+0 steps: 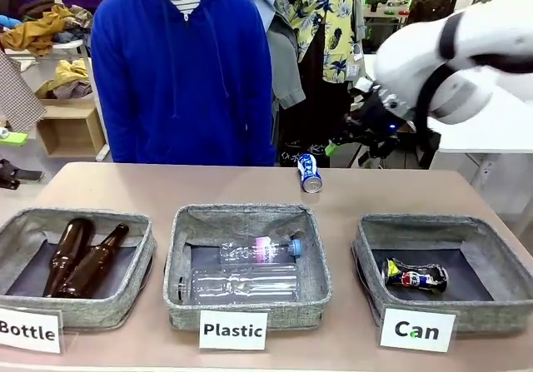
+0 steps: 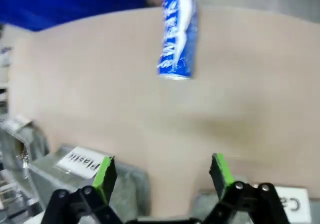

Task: Sort the can waste into the basket.
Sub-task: Pick up the can waste from the table and place it in the right Fabric basket.

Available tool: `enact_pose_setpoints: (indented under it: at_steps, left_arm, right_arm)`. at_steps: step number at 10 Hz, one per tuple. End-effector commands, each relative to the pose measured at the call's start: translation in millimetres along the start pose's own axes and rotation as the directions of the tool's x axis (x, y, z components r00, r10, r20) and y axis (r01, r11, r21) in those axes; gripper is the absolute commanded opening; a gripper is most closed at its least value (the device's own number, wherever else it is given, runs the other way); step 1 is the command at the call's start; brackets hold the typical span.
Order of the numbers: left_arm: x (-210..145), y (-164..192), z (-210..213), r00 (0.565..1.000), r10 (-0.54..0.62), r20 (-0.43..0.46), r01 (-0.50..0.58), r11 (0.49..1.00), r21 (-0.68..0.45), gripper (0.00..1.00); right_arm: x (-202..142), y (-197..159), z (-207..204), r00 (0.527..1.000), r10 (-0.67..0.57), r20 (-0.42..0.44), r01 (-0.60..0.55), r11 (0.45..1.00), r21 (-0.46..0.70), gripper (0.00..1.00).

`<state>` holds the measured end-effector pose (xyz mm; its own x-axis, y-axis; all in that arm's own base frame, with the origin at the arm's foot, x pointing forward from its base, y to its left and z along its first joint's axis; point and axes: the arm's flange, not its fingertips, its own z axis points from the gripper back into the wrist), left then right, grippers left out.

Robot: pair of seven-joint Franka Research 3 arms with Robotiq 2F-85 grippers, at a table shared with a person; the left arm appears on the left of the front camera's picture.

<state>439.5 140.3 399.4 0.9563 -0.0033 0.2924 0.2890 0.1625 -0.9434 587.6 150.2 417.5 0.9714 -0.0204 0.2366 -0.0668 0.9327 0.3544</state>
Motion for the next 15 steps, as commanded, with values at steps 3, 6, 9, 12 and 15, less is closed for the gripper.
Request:
enact_pose_setpoints:
  at_steps: [3,6,9,12,15]
  left_arm:
    - [-2.0,-1.8,0.1,1.0,-0.002,-0.003,0.002,1.0,0.008,1.0]
    - [-2.0,-1.8,0.1,1.0,-0.002,-0.003,0.002,1.0,0.008,1.0]
    - [-2.0,-1.8,0.1,1.0,-0.002,-0.003,0.002,1.0,0.008,1.0]
    - [-2.0,-1.8,0.1,1.0,-0.002,-0.003,0.002,1.0,0.008,1.0]
    - [-2.0,-1.8,0.1,1.0,-0.002,-0.003,0.002,1.0,0.008,1.0]
  right_arm:
    - [60.2,54.7,-53.4,0.999,0.0,-0.039,-0.005,0.99,-0.144,1.0]
    - [80.1,59.7,-89.8,1.0,-0.012,-0.025,0.008,0.984,-0.18,1.0]
    - [71.0,53.9,-95.8,0.999,0.016,-0.048,-0.023,0.99,-0.142,1.0]
    - [78.2,49.6,-104.2,0.999,0.015,-0.035,-0.021,0.986,-0.165,1.0]
    - [80.7,33.2,-136.7,1.0,-0.01,-0.025,0.003,0.962,-0.272,1.0]
